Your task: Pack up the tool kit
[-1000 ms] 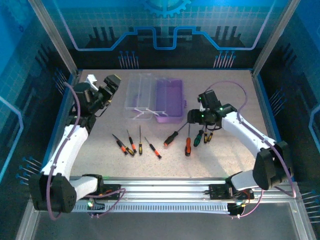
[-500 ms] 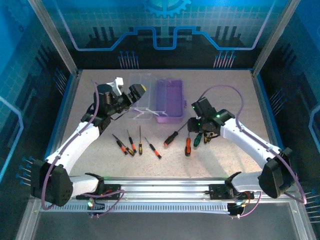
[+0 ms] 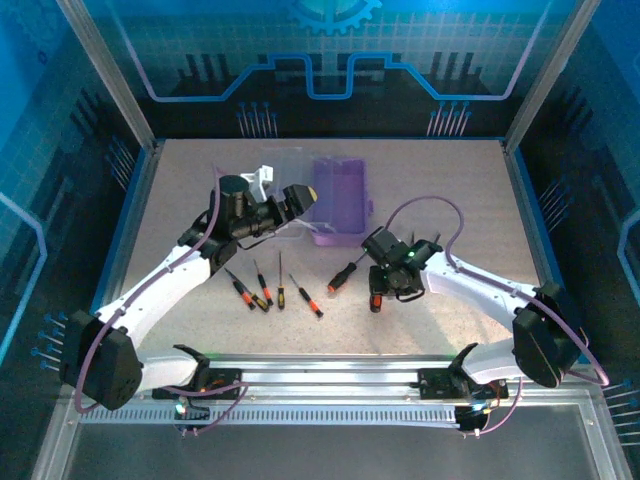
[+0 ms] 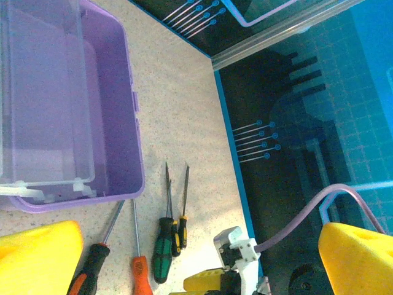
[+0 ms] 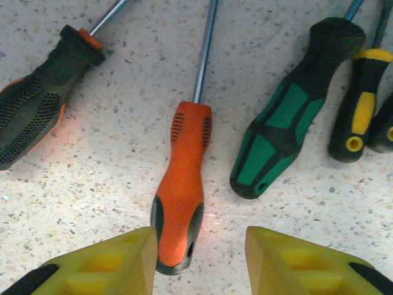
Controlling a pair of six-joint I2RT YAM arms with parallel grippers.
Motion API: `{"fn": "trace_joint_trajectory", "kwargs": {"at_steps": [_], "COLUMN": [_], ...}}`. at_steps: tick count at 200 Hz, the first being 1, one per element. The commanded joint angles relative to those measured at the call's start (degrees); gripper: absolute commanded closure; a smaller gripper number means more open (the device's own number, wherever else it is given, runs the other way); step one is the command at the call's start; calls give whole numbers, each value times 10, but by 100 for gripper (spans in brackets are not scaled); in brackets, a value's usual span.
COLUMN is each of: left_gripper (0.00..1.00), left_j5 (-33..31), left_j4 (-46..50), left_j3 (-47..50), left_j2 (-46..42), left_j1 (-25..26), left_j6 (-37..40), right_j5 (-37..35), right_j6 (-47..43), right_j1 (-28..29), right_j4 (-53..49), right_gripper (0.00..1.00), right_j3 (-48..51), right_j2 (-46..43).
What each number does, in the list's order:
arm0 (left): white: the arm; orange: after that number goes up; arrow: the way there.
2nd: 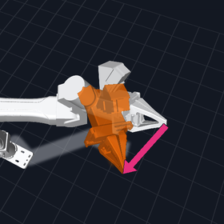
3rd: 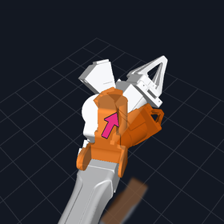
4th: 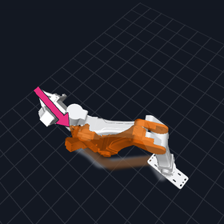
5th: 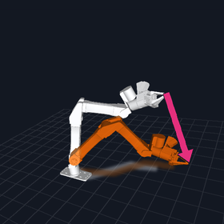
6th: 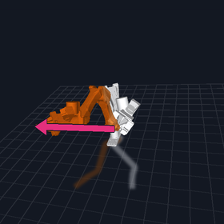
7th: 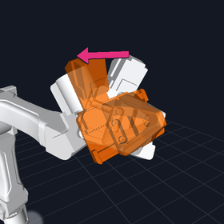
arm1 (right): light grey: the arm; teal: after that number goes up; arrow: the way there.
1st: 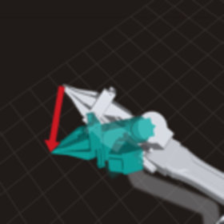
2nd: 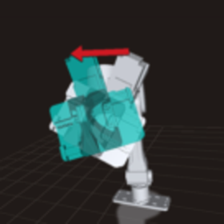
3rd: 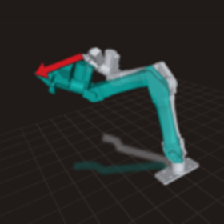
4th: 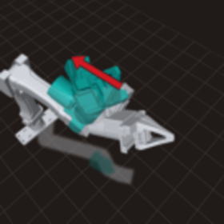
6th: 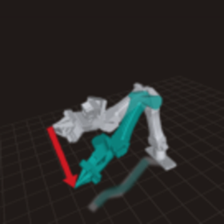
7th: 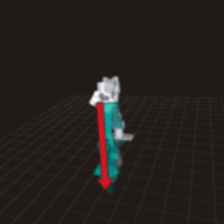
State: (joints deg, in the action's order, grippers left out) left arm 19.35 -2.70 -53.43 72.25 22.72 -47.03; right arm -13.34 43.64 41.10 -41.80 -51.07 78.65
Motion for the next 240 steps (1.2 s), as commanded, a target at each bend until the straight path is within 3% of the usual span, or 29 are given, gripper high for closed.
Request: {"fn": "trace_joint_trajectory", "kwargs": {"at_steps": [1,45,86,112,168,240], "left_gripper": [1,1,1,1,1,1], "left_j5": [-8,-23,-108,-144,-127,-127], "left_j4": [30,42,125,147,141,122], "left_j3": [-15,-14,-56,-113,-137,-100], "left_j2": [8,10,17,33,43,30], "left_j1": [8,16,26,37,37,37], "left_j6": [29,-3,-62,-25,65,71], "right_j5": [7,20,28,29,6,-21], "right_j6": [20,32,54,63,81,102], "right_j1": [15,16,19,23,24,26], "right_j4": [22,44,36,56,67,68], "right_gripper": [57,55,53,53,59,75], "right_j3": [4,10,-24,-16,-2,4], "right_j2": [1,63,118,133,152,106]}}
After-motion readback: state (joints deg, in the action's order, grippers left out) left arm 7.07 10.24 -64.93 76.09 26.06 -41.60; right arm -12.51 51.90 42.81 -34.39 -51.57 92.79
